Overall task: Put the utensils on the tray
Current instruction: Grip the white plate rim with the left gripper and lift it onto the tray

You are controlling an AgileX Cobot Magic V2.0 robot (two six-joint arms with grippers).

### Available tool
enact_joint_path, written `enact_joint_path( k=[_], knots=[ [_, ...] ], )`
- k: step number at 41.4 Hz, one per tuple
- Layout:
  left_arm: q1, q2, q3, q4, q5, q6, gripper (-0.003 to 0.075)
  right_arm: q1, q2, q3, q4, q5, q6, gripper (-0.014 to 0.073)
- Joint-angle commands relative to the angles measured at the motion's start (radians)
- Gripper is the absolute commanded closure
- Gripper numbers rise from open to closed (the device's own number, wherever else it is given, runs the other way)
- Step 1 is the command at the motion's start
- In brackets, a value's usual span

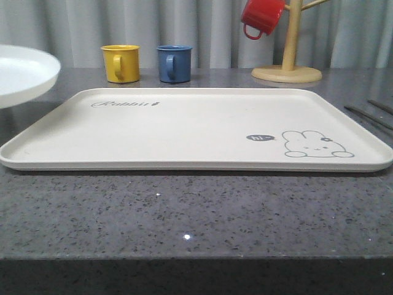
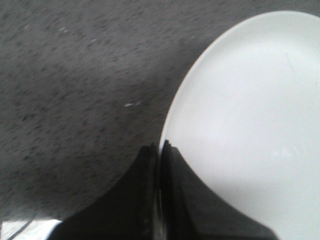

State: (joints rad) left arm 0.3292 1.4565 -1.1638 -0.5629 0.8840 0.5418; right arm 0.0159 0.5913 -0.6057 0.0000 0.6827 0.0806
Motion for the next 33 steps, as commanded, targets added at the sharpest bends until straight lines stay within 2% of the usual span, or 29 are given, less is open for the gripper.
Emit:
enact_joint_path(
  k=[1,11,19,33],
  knots=[
    [-0.082,-0.045,-0.061,-0.069,0.008,0.011,0.0738,0.0,0.008,-0.035,-0.008,-0.063,-0.006,0.0067],
    [-0.332,0.015,-0.078,-0.061,-0.019,-0.009,0.0738,0.0,0.008,-0.035,-0.008,-0.063,-0.006,0.0067],
    [-0.476,0.122,-0.129,0.018,-0.026,-0.087,0.0738,0.0,0.008,-0.035,-0.008,-0.063,-0.006,0.0067],
    [-0.499,0.196,-0.155,0.042,-0.071,-0.086,0.0737,0.0,0.008,-0.035,-0.008,-0.063,-0.006,0.0067]
  ],
)
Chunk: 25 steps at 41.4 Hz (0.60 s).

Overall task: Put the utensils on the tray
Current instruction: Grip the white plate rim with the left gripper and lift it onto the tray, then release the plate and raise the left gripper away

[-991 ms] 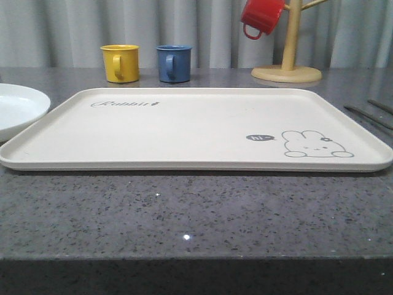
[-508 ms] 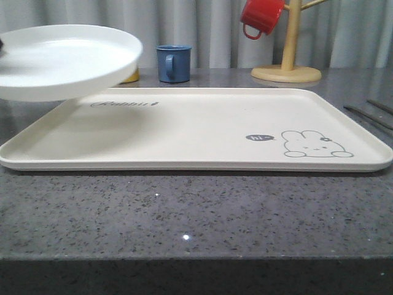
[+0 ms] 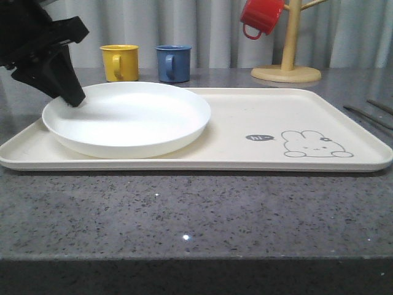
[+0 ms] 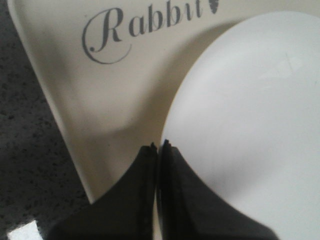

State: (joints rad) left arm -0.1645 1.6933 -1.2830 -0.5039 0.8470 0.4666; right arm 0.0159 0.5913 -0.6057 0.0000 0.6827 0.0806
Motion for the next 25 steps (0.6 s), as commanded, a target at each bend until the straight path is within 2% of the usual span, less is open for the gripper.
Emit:
enact_joint_path(
  k=[1,4,11,13,25],
  knots=[
    [-0.005,-0.04,-0.036,-0.014,-0.036,-0.011,0.0735,0.0,0.008,-0.035,-0.008,-0.063,-0.006,0.0067],
    [-0.005,-0.04,-0.036,-0.012,-0.034,-0.011,0.0695,0.0,0.008,-0.035,-0.008,-0.063,-0.006,0.0067],
    [-0.005,-0.04,-0.036,-0.012,-0.015,-0.011,0.0491,0.0,0.008,-0.035,-0.008,-0.063,-0.006,0.0067],
    [-0.005,-0.044,-0.036,-0.012,-0.008,-0.011,0.0456,0.0,0.008,-0.035,-0.008,-0.063,-0.006,0.0067],
    [-0.023,-0.196,-0.036,0.017,-0.002,-0.011,0.0435,0.0,0.008,-0.035,-0.008,-0.063,-0.006,0.0067]
  ],
)
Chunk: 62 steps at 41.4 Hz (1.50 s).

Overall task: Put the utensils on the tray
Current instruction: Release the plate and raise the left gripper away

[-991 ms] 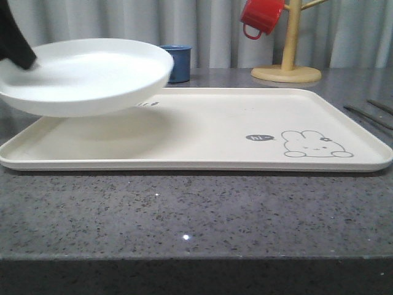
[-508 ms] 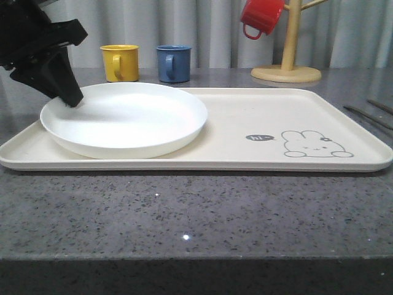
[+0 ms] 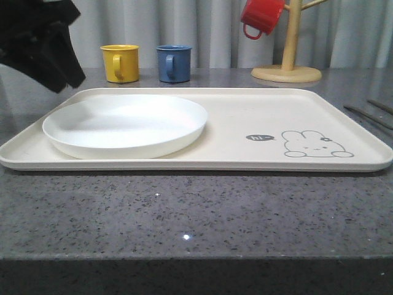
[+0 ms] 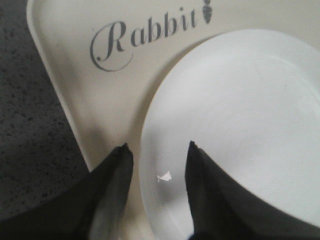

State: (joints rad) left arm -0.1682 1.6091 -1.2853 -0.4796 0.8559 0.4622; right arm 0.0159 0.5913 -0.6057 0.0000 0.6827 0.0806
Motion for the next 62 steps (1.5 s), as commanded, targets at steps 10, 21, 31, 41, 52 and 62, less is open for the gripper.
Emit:
enact_joint_path(
  k=[10,21,31,41,52,62],
  knots=[
    [-0.259,-0.29,-0.004,0.307,-0.009,-0.178,0.0435,0.0,0.008,-0.035,-0.008,-0.063,-0.006,0.0067],
    [-0.482,-0.494,0.164,0.573,-0.036,-0.489,0.0436,0.0,0.008,-0.035,-0.008,-0.063,-0.006,0.0067],
    [-0.491,-0.667,0.317,0.563,-0.053,-0.498,0.0436,0.0,0.008,-0.035,-0.008,-0.063,-0.006,0.0067],
    [-0.491,-0.717,0.353,0.563,-0.078,-0.498,0.0436,0.0,0.008,-0.035,-0.008,-0.063,-0.006,0.0067],
    [-0.491,-0.717,0.353,0.563,-0.076,-0.498,0.0436,0.0,0.009,-0.037,0.013,-0.112,-0.005,0.0067],
    [-0.491,-0.716,0.353,0.563,-0.082,-0.498,0.0436,0.037,0.17,-0.156,0.024,0.081,-0.017,0.0068]
  ],
)
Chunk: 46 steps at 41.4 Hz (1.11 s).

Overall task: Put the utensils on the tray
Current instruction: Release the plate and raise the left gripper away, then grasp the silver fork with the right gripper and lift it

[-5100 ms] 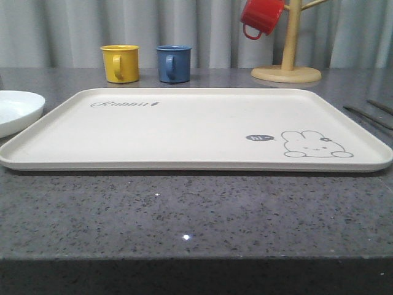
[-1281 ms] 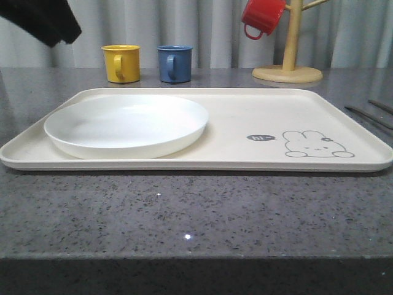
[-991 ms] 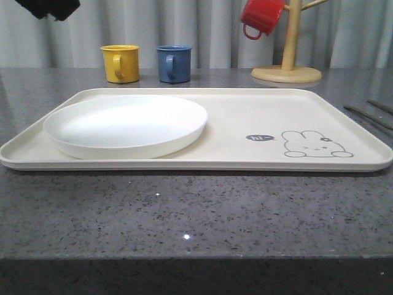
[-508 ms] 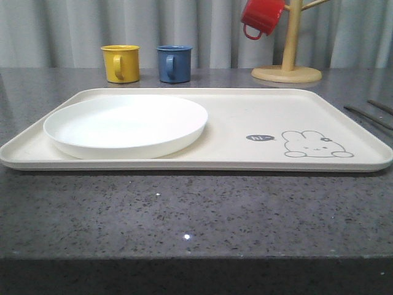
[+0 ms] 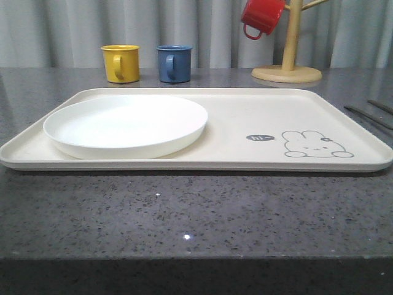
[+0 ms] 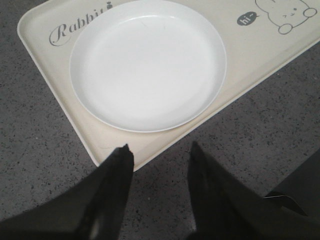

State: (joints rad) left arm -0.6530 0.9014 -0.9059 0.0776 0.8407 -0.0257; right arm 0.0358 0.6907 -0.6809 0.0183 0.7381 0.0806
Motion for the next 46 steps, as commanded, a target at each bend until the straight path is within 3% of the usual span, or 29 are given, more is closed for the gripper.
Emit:
enact_joint_path(
  k=[1,6,17,31,46],
  knots=[
    [-0.006,-0.008,-0.026,0.006,-0.07,-0.01,0.0436,0.027,0.099,-0.104,0.005,0.056,-0.019,0.0068],
    [-0.006,-0.008,-0.026,0.006,-0.072,-0.01,0.0436,0.066,0.236,-0.197,0.004,0.143,-0.022,0.0077],
    [-0.006,-0.008,-0.026,0.006,-0.074,-0.01,0.0436,0.076,0.522,-0.381,-0.004,0.243,-0.022,0.027],
    [-0.006,-0.008,-0.026,0.006,-0.076,-0.01,0.0436,0.076,0.787,-0.555,-0.003,0.276,-0.022,0.0276],
    [-0.006,-0.008,-0.026,0.006,-0.076,-0.01,0.0436,0.076,0.947,-0.646,-0.003,0.277,-0.022,0.0293]
  ],
)
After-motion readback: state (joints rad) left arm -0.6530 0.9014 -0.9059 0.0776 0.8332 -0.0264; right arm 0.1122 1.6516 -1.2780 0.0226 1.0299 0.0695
